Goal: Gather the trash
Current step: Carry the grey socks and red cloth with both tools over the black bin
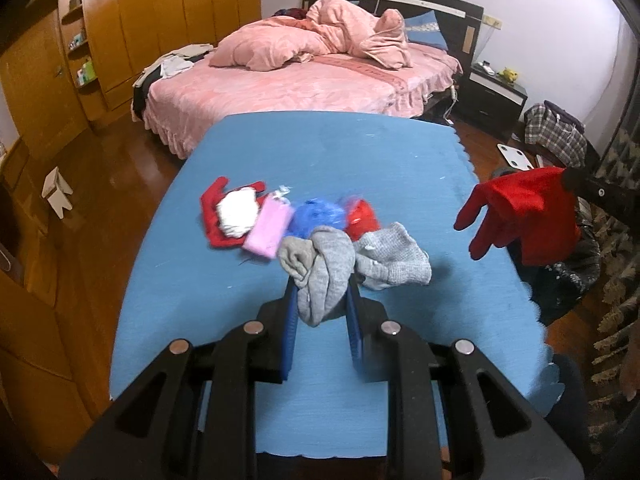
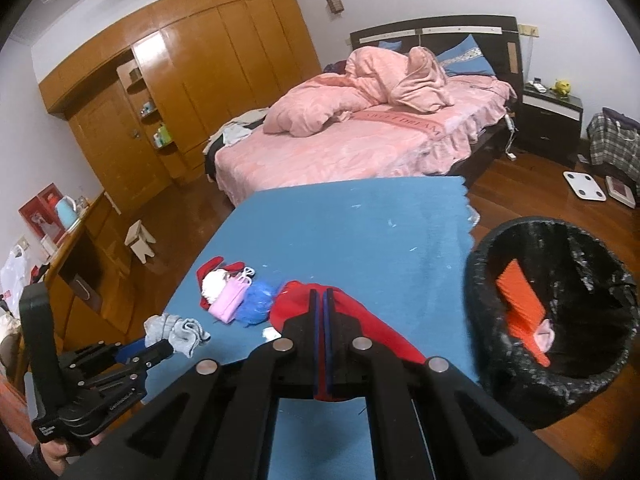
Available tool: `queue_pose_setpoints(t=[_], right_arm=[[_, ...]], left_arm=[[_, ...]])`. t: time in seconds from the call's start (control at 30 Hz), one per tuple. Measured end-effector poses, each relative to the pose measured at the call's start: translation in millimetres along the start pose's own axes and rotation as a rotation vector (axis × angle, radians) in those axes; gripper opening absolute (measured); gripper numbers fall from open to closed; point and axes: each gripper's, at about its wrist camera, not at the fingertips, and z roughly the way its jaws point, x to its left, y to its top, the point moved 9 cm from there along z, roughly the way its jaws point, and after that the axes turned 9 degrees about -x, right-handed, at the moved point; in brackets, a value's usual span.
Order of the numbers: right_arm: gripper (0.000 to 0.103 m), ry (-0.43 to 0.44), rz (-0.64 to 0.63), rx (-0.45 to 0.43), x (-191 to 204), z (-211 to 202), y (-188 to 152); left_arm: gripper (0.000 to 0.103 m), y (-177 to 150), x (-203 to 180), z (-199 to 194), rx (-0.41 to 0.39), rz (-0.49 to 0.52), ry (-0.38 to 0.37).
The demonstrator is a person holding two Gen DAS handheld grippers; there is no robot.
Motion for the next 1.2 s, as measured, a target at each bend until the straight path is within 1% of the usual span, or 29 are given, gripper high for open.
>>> queue_pose_setpoints(t=[0.3, 0.5, 0.83, 1.0, 1.2], right_arm=[[0.002, -0.068, 0.002, -0.056, -49, -29, 23], [0.002, -0.136, 0.013, -0.086, -100, -49, 39], [0.002, -0.220, 0.006, -0.096, -170, -63, 56], [0.002, -0.244, 0.013, -0.087, -202, -63, 57], [0.002, -0.281, 0.022, -0.059, -243, -58, 53]], left_arm=[[0.021, 22, -70, -3, -0.012, 0.050, -0.045], [0.021, 39, -116, 2, -0.022, 0.070, -0.072], [0.021, 56, -193, 16, -0.023, 0.100, -0.130], [0.021, 60, -234, 27, -0.018, 0.116, -0.159], [0.021, 60, -279, 51, 0.006, 0.131, -0.199]])
